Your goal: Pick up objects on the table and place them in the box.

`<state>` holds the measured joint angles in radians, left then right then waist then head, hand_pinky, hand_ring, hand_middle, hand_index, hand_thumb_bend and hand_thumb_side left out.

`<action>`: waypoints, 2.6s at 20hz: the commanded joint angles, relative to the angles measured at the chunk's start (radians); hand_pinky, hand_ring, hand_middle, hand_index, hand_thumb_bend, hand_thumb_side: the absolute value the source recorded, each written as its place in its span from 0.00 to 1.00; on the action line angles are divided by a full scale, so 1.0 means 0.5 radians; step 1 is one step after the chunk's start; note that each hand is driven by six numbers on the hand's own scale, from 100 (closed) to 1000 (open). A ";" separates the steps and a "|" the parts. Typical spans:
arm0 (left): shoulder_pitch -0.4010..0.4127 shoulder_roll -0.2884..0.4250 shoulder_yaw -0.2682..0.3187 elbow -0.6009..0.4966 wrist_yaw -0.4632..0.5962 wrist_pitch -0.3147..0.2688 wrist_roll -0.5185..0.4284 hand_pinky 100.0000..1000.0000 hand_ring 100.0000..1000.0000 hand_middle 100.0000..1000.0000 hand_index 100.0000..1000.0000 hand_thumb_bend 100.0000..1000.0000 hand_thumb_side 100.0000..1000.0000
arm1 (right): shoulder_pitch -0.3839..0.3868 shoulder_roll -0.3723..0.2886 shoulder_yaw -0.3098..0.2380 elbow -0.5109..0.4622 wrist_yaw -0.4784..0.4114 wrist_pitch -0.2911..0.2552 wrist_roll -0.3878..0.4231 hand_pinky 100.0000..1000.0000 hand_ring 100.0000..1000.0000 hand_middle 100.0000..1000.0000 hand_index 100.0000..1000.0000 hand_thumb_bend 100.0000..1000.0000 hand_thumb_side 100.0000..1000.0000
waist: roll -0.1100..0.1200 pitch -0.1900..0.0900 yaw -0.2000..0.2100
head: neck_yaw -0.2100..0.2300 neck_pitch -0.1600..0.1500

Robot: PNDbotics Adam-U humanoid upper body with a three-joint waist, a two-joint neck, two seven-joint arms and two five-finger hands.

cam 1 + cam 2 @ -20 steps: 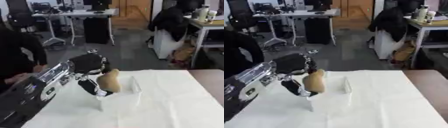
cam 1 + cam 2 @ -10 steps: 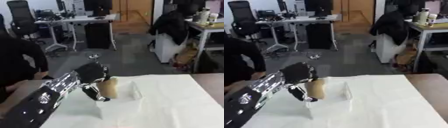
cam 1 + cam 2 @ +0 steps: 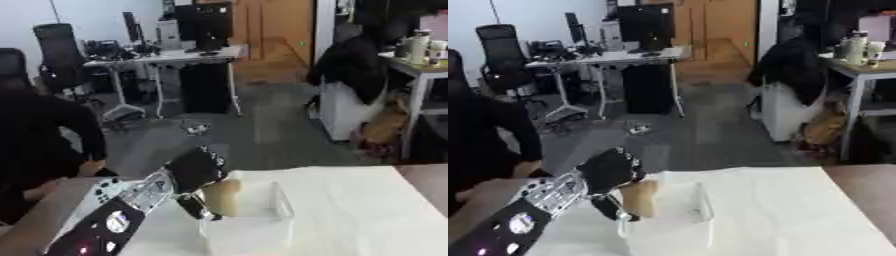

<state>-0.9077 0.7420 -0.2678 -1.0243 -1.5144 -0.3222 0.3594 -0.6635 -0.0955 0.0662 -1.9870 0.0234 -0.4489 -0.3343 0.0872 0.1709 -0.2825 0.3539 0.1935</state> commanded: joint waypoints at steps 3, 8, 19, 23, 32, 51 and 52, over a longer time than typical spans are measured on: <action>-0.040 0.013 0.061 0.082 -0.108 0.034 0.013 0.51 0.49 0.61 0.73 0.93 0.85 | -0.078 0.028 0.019 -0.026 -0.029 -0.016 0.032 0.06 0.24 0.40 0.52 0.00 1.00 | 0.020 -0.004 -0.028 | 0.052 -0.070; -0.040 -0.018 0.088 0.146 -0.087 0.025 -0.201 1.00 0.99 1.00 1.00 1.00 1.00 | -0.104 0.046 0.022 -0.026 -0.045 -0.027 0.046 0.06 0.24 0.40 0.52 0.00 1.00 | 0.040 0.019 -0.050 | 0.078 -0.095; 0.439 0.513 0.101 -0.917 1.781 0.065 -0.387 0.62 0.71 0.79 0.77 0.68 0.87 | -0.012 -0.082 -0.032 -0.026 0.002 0.001 0.009 0.04 0.23 0.40 0.52 0.00 1.00 | -0.013 -0.039 0.107 | 0.082 0.038; 0.909 0.575 0.196 -1.692 2.554 0.230 -0.432 0.45 0.63 0.74 0.72 0.56 0.84 | 0.092 -0.194 -0.082 -0.026 0.054 0.038 -0.039 0.02 0.21 0.40 0.52 0.00 1.00 | -0.105 -0.084 0.238 | -0.038 0.102; 1.158 -0.169 0.197 -1.951 3.692 -0.370 -0.983 0.31 0.53 0.67 0.74 0.65 0.69 | 0.409 -0.456 -0.198 -0.026 0.169 0.165 -0.156 0.00 0.18 0.40 0.52 0.00 1.00 | -0.333 -0.153 0.574 | -0.793 0.327; 1.263 -0.278 0.306 -1.951 4.306 -0.199 -1.328 0.24 0.50 0.67 0.73 0.62 0.76 | 0.394 -0.441 -0.158 -0.026 0.122 0.059 -0.130 0.00 0.19 0.40 0.52 0.00 1.00 | -0.328 -0.159 0.594 | -0.957 0.526; 1.265 -0.278 0.305 -1.951 4.309 -0.204 -1.331 0.24 0.50 0.67 0.73 0.62 0.75 | 0.391 -0.441 -0.154 -0.026 0.113 0.035 -0.110 0.00 0.19 0.40 0.53 0.00 1.00 | -0.327 -0.159 0.593 | -0.960 0.542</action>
<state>-0.2697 0.5907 -0.1257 -1.9816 0.6338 -0.4228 -0.3020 -0.4518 -0.3069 -0.0109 -1.9870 0.0863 -0.4205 -0.3988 -0.0837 0.1027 0.0159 -0.1226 0.4596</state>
